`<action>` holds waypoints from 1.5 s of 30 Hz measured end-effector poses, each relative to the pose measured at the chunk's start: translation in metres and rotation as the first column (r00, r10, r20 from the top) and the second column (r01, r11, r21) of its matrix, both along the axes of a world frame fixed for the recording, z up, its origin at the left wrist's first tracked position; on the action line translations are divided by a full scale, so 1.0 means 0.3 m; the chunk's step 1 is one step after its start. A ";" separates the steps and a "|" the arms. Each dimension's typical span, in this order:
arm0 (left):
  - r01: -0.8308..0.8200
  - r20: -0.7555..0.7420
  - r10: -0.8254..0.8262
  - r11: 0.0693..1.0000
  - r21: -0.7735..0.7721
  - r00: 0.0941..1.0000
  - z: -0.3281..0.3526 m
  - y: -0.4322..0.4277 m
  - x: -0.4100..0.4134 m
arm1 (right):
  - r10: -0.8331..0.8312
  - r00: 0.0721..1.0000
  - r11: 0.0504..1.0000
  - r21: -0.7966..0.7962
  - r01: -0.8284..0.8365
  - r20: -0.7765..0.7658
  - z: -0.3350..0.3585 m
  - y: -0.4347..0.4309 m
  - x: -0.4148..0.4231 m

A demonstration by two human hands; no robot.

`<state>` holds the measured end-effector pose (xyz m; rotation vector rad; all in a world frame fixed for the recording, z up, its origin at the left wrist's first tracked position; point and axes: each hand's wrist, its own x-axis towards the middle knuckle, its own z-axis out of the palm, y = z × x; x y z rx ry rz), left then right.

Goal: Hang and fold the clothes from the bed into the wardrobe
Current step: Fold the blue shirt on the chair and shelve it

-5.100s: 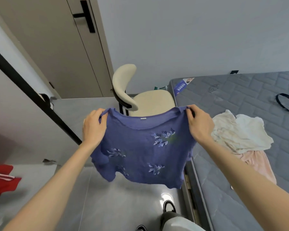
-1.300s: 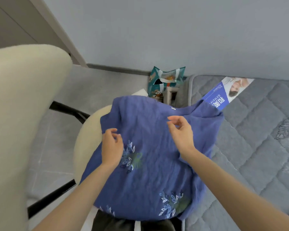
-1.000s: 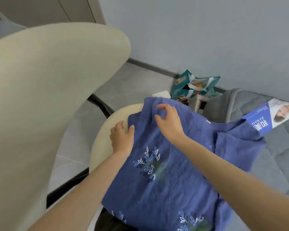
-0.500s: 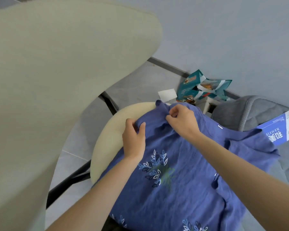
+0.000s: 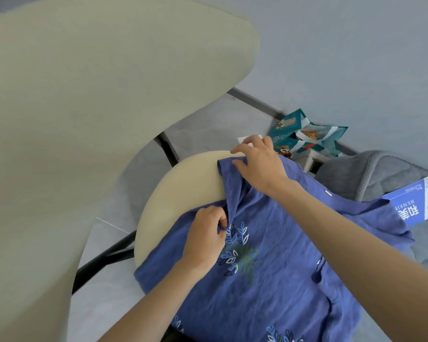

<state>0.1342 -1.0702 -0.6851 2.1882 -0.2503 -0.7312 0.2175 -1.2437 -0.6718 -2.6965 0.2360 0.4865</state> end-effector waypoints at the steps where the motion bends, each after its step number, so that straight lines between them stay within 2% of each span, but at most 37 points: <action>1: 0.015 0.003 -0.015 1.000 0.000 1.000 0.000 0.002 -0.001 | 0.051 0.996 0.999 0.012 -0.050 -0.073 -0.009 0.004 0.020; 3: 0.018 0.001 -0.018 1.000 0.002 1.000 -0.006 0.006 -0.002 | 0.122 0.973 0.993 0.014 -0.121 -0.197 -0.031 0.005 0.039; 8: -0.065 -0.027 0.064 0.997 -0.035 0.998 -0.017 0.016 0.005 | 0.083 0.986 0.996 -0.033 -0.089 -0.148 -0.050 -0.004 0.022; 9: -0.120 -0.051 0.118 0.992 -0.043 0.992 -0.013 0.016 0.010 | 0.048 0.989 0.999 0.011 -0.047 -0.140 -0.045 -0.003 0.018; 11: -0.274 -0.061 0.271 0.961 -0.049 0.961 -0.004 0.016 0.030 | -0.131 0.989 0.974 0.178 0.141 -0.067 -0.022 0.011 0.023; 14: -0.486 0.040 0.490 0.871 -0.075 0.871 0.020 0.027 0.079 | -0.362 0.932 0.866 0.380 0.324 0.031 0.035 0.030 0.068; 18: -0.567 0.137 0.586 0.809 -0.154 0.799 0.055 0.047 0.133 | -0.497 0.867 0.654 0.641 0.402 -0.036 0.108 0.038 0.114; 20: -0.536 0.173 0.559 0.828 -0.167 0.811 0.063 0.045 0.130 | -0.508 0.859 0.612 0.676 0.409 -0.060 0.123 0.023 0.100; 23: -0.409 0.194 0.428 0.903 -0.130 0.883 0.063 0.028 0.084 | -0.515 0.853 0.619 0.654 0.435 -0.079 0.108 -0.029 0.025; 24: -0.343 0.195 0.360 0.932 -0.114 0.912 0.059 0.019 0.061 | -0.516 0.853 0.637 0.634 0.439 -0.072 0.097 -0.051 -0.015; 27: -0.169 0.129 0.177 0.983 -0.071 0.976 0.039 -0.011 -0.011 | -0.467 0.884 0.782 0.466 0.414 -0.002 0.044 -0.136 -0.167; 29: -0.049 0.088 0.050 0.999 -0.015 0.995 0.025 -0.032 -0.048 | -0.434 0.900 0.839 0.346 0.421 -0.043 0.011 -0.198 -0.273; 32: 0.120 0.135 -0.133 0.988 0.100 0.982 0.026 -0.071 -0.086 | -0.411 0.909 0.897 0.151 0.416 -0.067 -0.005 -0.256 -0.394; 36: 0.164 0.287 -0.201 0.975 0.148 0.937 0.055 -0.154 -0.069 | -0.272 0.959 0.961 0.073 0.266 0.078 0.013 -0.256 -0.477; 37: 0.197 0.278 -0.245 0.962 0.189 0.929 0.057 -0.176 -0.055 | -0.200 0.979 0.979 0.042 0.199 0.042 0.012 -0.254 -0.490; 39: 0.283 0.157 -0.337 0.913 0.293 0.928 0.053 -0.216 -0.026 | -0.104 0.990 0.994 -0.047 0.100 -0.091 0.008 -0.259 -0.508; 41: 0.317 -0.002 -0.336 0.886 0.338 0.942 0.053 -0.247 -0.002 | -0.123 0.979 0.991 -0.068 0.113 -0.165 0.015 -0.275 -0.515; 42: 0.297 -0.012 -0.311 0.895 0.334 0.950 0.059 -0.262 0.008 | -0.138 0.978 0.990 -0.055 0.131 -0.154 0.025 -0.286 -0.519; 45: 0.278 0.181 -0.350 0.902 0.331 0.919 0.084 -0.320 0.051 | -0.262 0.964 0.965 0.006 0.263 -0.047 0.060 -0.329 -0.532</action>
